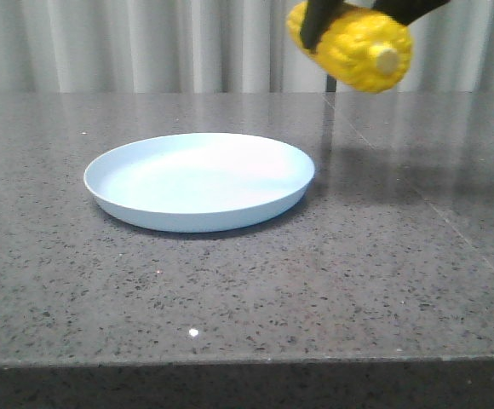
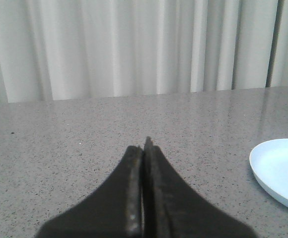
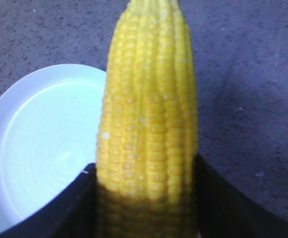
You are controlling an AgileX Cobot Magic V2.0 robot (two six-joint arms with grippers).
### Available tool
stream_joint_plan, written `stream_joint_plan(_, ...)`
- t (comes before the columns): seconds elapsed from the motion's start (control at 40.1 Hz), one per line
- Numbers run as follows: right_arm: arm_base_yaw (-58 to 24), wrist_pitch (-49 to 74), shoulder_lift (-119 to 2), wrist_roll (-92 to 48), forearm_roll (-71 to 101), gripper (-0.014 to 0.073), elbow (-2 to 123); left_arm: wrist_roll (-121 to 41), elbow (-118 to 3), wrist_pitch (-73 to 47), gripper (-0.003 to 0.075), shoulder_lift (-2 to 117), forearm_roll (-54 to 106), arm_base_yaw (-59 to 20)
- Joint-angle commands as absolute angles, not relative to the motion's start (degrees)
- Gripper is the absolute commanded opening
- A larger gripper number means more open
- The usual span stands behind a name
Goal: Place corn on plate with both arms
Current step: 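Close the right gripper on the corn and lift it, then carry the corn over the plate and lower it with the right gripper, then open the right gripper and raise it away from the corn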
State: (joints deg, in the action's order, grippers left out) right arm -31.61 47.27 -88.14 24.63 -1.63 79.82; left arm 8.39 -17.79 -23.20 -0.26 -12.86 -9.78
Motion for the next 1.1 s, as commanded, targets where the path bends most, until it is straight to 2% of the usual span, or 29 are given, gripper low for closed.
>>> stream_joint_plan(0.0,-35.85,45.70,-90.24,31.77,-7.10,0.0081,84.56,8.90,-19.35,-18.11,-0.0020,-1.35,-13.16,-9.66)
stream_joint_plan(0.15,-39.33,44.35,-94.84,38.37,-7.95,0.0083,86.38,8.90,-19.35,-18.11,-0.0020,-1.35,-13.16,-9.66)
stream_joint_plan(0.474,-40.52,43.04,-99.17,38.72,-3.32,0.0092,86.38,8.90,-19.35,-18.11,-0.0020,-1.35,-13.16,-9.66)
stream_joint_plan(0.524,-40.52,43.11,-99.37,38.72,-3.32,0.0119,86.38,8.90,-19.35,-18.11,-0.0020,-1.35,-13.16,-9.66)
stream_joint_plan(0.599,-40.52,43.64,-99.42,38.72,-3.23,0.0213,86.38,8.90,-19.35,-18.11,-0.0020,-1.35,-13.16,-9.66)
stream_joint_plan(0.749,-40.52,44.37,-99.42,38.72,-2.84,0.0484,86.33,8.90,-19.35,-18.11,-0.0020,-1.35,-13.16,-9.66)
stream_joint_plan(0.824,-40.52,44.75,-99.24,38.72,-2.55,0.0567,86.46,8.90,-19.35,-18.11,-0.0020,-1.35,-13.16,-9.66)
stream_joint_plan(1.073,-38.70,44.71,-93.69,36.74,-4.15,0.0568,88.74,8.90,-19.35,-18.11,-0.0020,-1.35,-13.16,-9.66)
